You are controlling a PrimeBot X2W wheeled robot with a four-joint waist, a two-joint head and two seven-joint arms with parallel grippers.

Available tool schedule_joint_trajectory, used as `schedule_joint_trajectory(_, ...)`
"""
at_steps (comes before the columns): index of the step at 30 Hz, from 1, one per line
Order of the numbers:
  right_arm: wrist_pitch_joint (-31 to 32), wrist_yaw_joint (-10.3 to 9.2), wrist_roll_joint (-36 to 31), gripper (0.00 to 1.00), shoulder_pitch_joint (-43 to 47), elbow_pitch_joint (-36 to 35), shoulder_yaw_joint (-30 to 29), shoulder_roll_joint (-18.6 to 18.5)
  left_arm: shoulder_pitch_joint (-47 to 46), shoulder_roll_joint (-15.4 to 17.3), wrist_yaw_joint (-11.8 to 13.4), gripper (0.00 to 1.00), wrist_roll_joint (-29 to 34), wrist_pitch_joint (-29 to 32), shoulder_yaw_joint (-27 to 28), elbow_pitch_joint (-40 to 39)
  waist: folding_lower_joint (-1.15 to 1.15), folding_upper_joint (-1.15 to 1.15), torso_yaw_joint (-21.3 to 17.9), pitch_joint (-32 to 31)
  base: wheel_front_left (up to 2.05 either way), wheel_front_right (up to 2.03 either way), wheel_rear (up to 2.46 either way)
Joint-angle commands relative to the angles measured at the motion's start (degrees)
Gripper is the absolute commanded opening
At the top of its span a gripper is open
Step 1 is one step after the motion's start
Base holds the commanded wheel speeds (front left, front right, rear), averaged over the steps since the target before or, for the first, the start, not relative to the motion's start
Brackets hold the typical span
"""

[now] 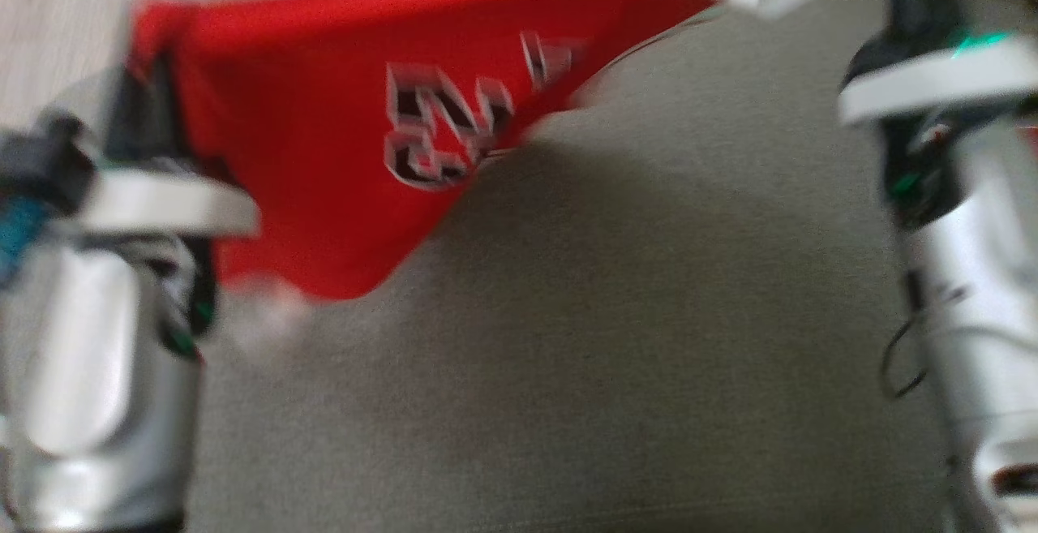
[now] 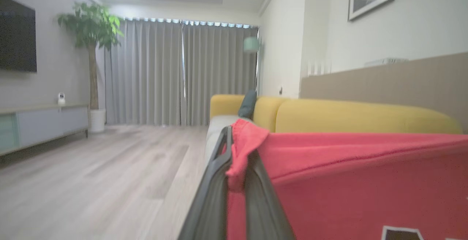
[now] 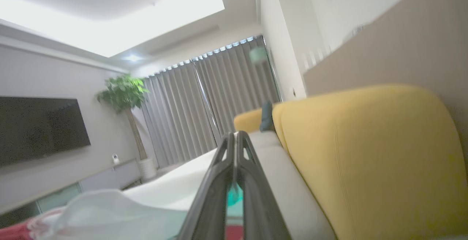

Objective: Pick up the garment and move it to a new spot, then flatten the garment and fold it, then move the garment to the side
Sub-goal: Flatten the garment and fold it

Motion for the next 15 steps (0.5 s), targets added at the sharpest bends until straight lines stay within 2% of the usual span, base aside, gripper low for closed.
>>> schedule_joint_trajectory(1, 0.68, 0.37, 1.86, 0.00, -3.60, -4.66, 0.72, -1.44, -4.49, 2.85, -0.31, 0.00, 0.52, -0.28, 2.90, -2.54, 0.00, 0.00, -1.30, -1.39, 0.00, 0.00, 0.00)
schedule_joint_trajectory(5, 4.41, 0.37, 5.58, 0.00, -7.12, -14.42, -0.47, -5.31, -11.33, 6.81, -1.10, 0.00, 0.96, 2.02, 4.35, -5.27, 0.00, 0.00, -1.80, -1.26, 0.00, 0.00, 0.00)
schedule_joint_trajectory(8, 8.38, 0.37, 6.22, 0.00, -9.91, -19.03, -2.99, -7.26, -15.98, 9.10, -1.25, 0.00, 1.66, 5.73, 4.54, -6.59, 0.00, 0.00, -1.65, 0.67, 0.00, 0.00, 0.00)
schedule_joint_trajectory(11, 11.60, 0.37, 5.25, 0.00, -12.58, -19.55, -5.80, -7.91, -20.02, 9.88, -1.25, 0.00, 1.70, 9.37, 4.22, -6.04, 0.00, 0.00, -1.18, 3.68, 0.00, 0.00, 0.00)
schedule_joint_trajectory(15, 13.36, 0.37, 2.69, 0.00, -15.78, -15.29, -8.18, -7.29, -24.21, 9.96, -1.24, 0.00, 3.17, 12.67, 2.02, -2.02, 0.00, 0.00, -0.48, 8.21, 0.00, 0.00, 0.00)
